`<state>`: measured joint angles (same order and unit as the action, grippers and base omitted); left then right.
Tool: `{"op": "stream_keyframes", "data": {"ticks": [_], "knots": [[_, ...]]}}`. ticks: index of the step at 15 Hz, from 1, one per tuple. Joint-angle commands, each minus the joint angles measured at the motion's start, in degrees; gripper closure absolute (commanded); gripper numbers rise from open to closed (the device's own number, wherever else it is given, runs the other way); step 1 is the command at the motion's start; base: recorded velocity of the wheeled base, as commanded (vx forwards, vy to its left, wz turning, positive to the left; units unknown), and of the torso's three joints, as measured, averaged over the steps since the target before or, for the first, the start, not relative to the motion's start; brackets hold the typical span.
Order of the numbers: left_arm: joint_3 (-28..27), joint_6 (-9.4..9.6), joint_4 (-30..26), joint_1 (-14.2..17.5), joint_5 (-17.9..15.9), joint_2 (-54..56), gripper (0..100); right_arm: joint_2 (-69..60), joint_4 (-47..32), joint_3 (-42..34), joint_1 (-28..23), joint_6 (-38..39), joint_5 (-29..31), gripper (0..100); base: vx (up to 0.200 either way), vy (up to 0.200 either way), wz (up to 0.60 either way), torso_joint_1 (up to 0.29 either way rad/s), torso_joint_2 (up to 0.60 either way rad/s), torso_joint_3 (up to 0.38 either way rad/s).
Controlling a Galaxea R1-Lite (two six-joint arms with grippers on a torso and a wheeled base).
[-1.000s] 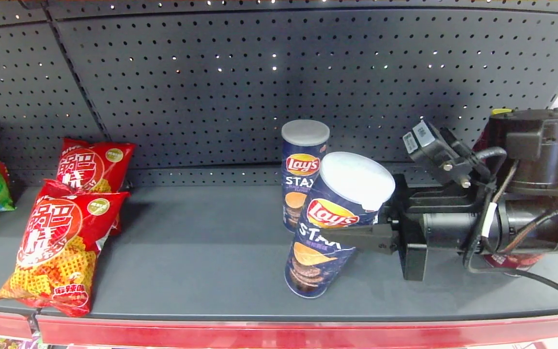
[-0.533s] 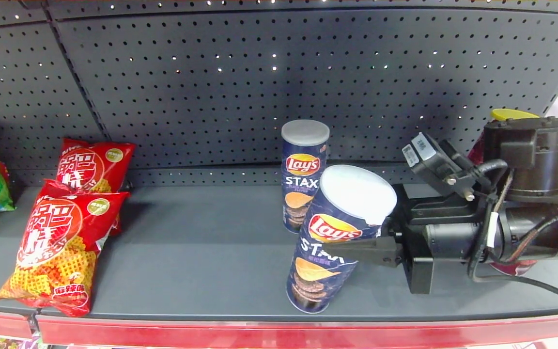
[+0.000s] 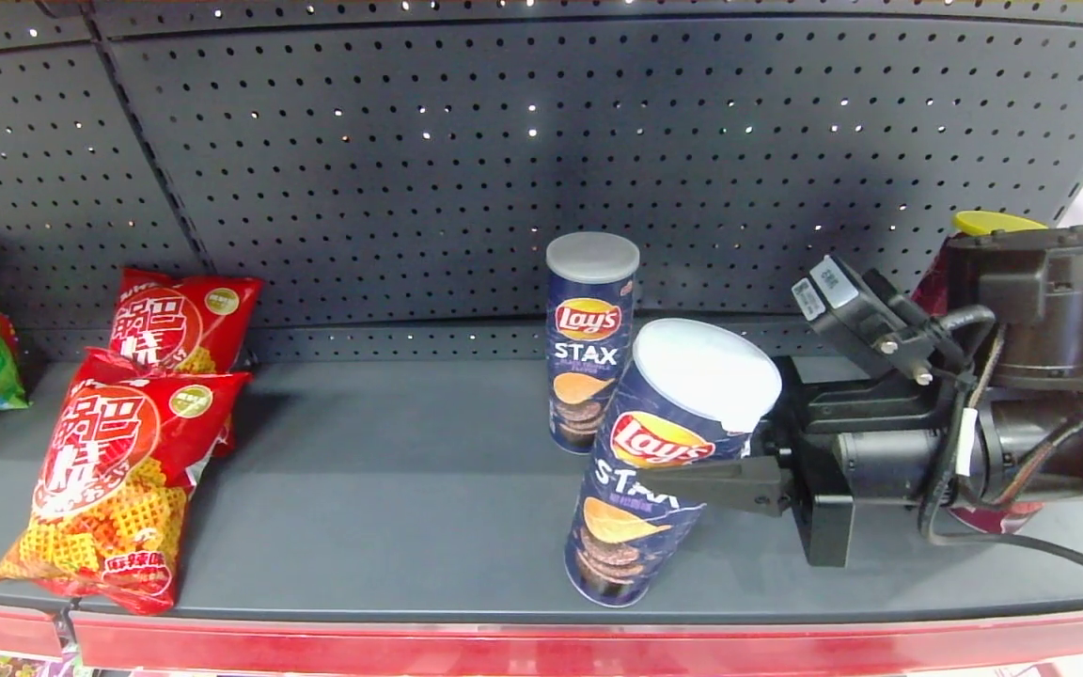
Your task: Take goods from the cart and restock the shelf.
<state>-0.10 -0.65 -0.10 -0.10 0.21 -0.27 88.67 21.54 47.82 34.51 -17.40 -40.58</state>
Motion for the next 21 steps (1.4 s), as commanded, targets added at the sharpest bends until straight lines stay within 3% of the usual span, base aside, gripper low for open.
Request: {"op": "stream_keyframes", "data": {"ticks": [1,14,21], "knots": [[0.01,-0.06,0.01,0.01,0.06,-0.08,0,0.1,-0.01,-0.01,0.12,0.08,-0.02,100,0.0,0.0,0.0,0.0,0.0,0.0],[0.01,0.03,0.01,0.01,0.06,-0.08,0,0.18,-0.1,-3.61,1.96,0.08,0.15,100,0.0,0.0,0.0,0.0,0.0,0.0],[0.01,0.03,0.01,0.01,0.06,-0.08,0,0.62,-0.1,-0.01,1.44,0.78,0.24,100,0.0,0.0,0.0,0.0,0.0,0.0]]}}
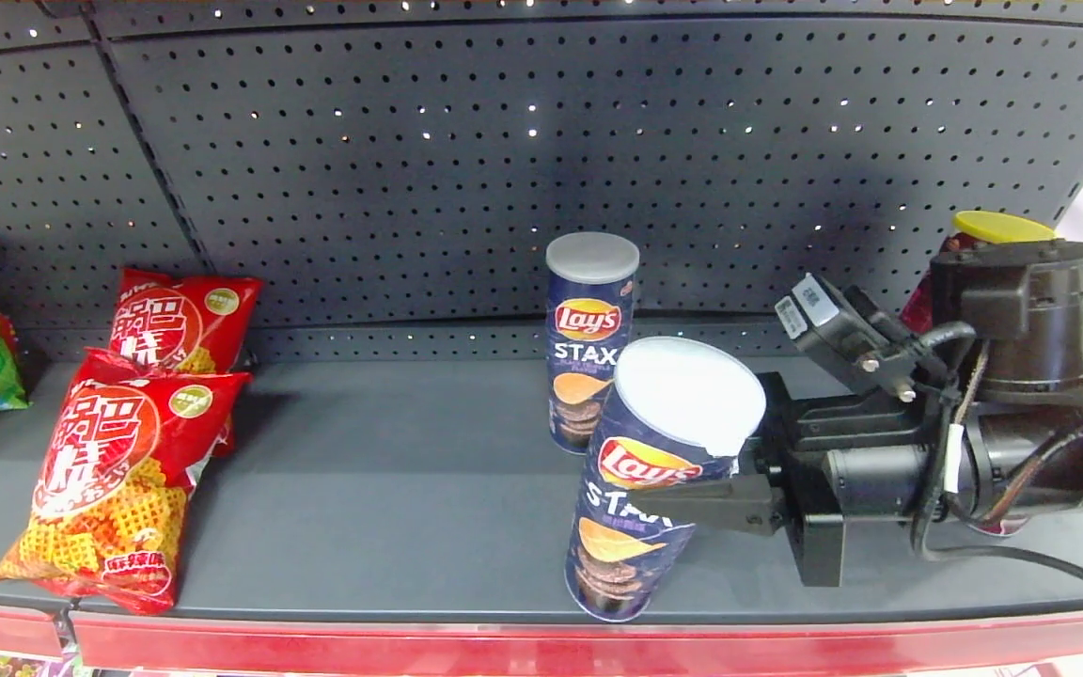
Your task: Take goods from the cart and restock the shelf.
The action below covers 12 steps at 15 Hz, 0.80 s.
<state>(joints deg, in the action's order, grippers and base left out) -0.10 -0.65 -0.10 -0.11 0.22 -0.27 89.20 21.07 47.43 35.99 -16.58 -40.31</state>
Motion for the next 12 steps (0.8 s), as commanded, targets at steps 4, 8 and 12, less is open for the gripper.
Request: {"op": "stream_keyframes", "data": {"ticks": [4,8,12], "knots": [[0.01,-0.06,0.01,0.02,0.04,-0.08,0,0.8,0.38,1.52,-0.65,-0.03,-0.03,100,0.0,0.0,0.0,0.0,0.0,0.0],[0.01,-0.06,0.01,-0.07,0.04,-0.08,0,2.12,0.38,1.87,-0.74,-0.03,0.15,100,0.0,0.0,0.0,0.0,0.0,0.0],[0.01,0.03,0.01,0.02,0.04,-0.08,0,3.09,0.38,2.05,-0.65,-0.03,0.15,100,0.0,0.0,0.0,0.0,0.0,0.0]]}}
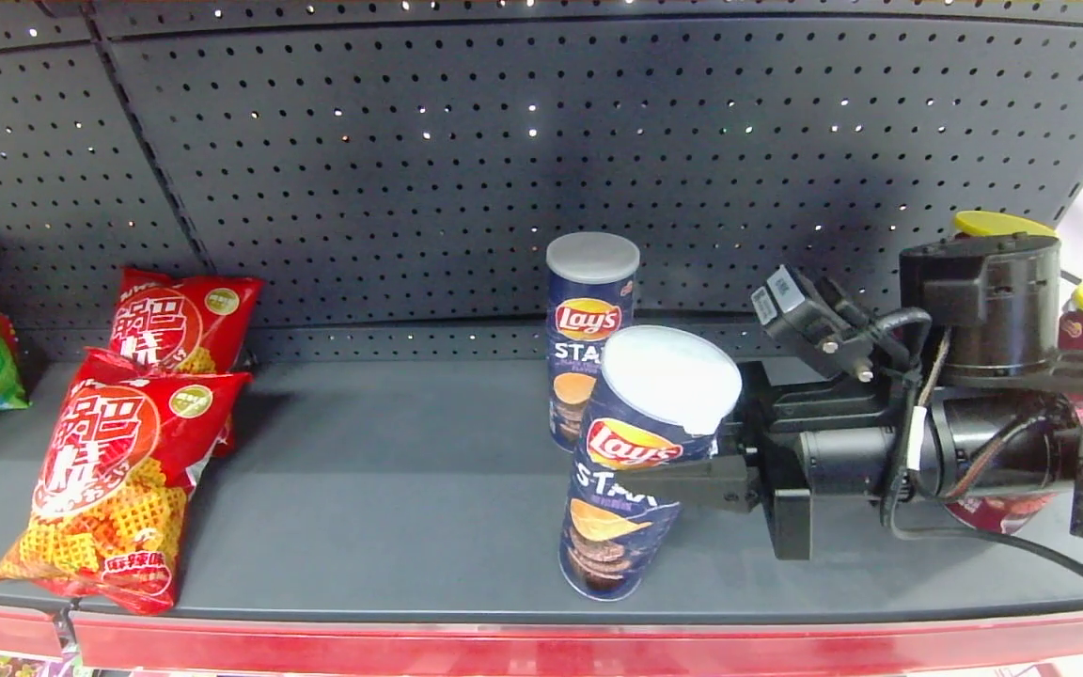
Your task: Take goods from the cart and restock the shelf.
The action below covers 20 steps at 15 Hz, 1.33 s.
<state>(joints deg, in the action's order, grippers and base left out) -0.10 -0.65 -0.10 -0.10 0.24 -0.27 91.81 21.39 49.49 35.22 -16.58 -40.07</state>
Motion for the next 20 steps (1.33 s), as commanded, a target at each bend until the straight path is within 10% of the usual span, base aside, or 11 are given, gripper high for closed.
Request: {"op": "stream_keyframes", "data": {"ticks": [1,5,6,20], "knots": [[0.01,-0.06,0.01,0.01,0.02,-0.08,0,0.57,0.05,-0.01,0.11,-0.03,-0.01,100,0.0,0.0,0.0,0.0,0.0,0.0],[0.01,-0.06,0.01,0.01,0.02,-0.08,0,1.36,0.05,0.08,0.38,0.23,0.26,100,0.0,0.0,0.0,0.0,0.0,0.0],[0.01,-0.06,0.01,0.01,0.02,-0.08,0,1.53,0.05,0.08,0.46,0.23,0.26,0,0.0,0.0,0.0,0.0,0.0,0.0],[0.01,-0.06,0.01,0.01,0.02,-0.08,0,-2.25,0.14,-4.05,-0.85,1.2,1.22,0,0.0,0.0,0.0,0.0,0.0,0.0]]}}
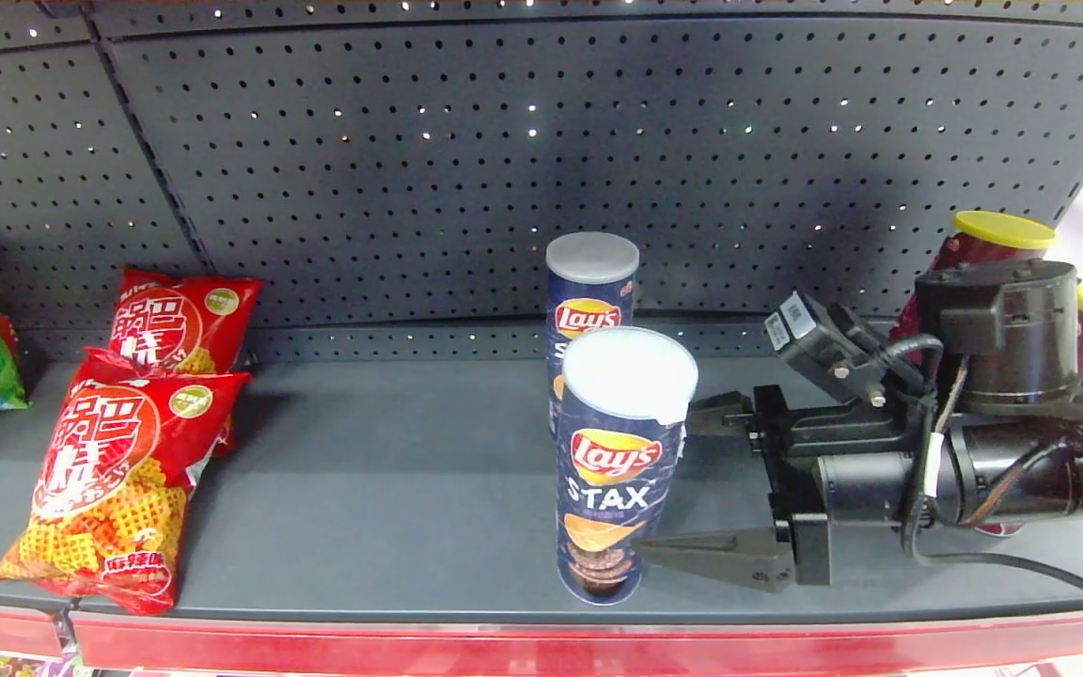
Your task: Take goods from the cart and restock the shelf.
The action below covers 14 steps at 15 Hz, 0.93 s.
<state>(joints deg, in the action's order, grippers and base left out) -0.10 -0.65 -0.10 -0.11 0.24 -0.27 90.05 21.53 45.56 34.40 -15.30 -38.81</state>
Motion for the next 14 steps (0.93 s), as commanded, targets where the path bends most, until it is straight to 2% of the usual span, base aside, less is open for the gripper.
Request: {"op": "stream_keyframes", "data": {"ticks": [1,14], "knots": [[0.01,0.03,0.01,0.02,0.02,-0.08,0,-0.49,0.0,-0.12,-0.04,-0.08,-0.03,0,0.0,0.0,0.0,0.0,0.0,0.0],[0.01,0.03,0.01,0.02,0.02,-0.08,0,-0.23,0.0,-0.64,-0.04,0.01,0.06,0,0.0,0.0,0.0,0.0,0.0,0.0]]}}
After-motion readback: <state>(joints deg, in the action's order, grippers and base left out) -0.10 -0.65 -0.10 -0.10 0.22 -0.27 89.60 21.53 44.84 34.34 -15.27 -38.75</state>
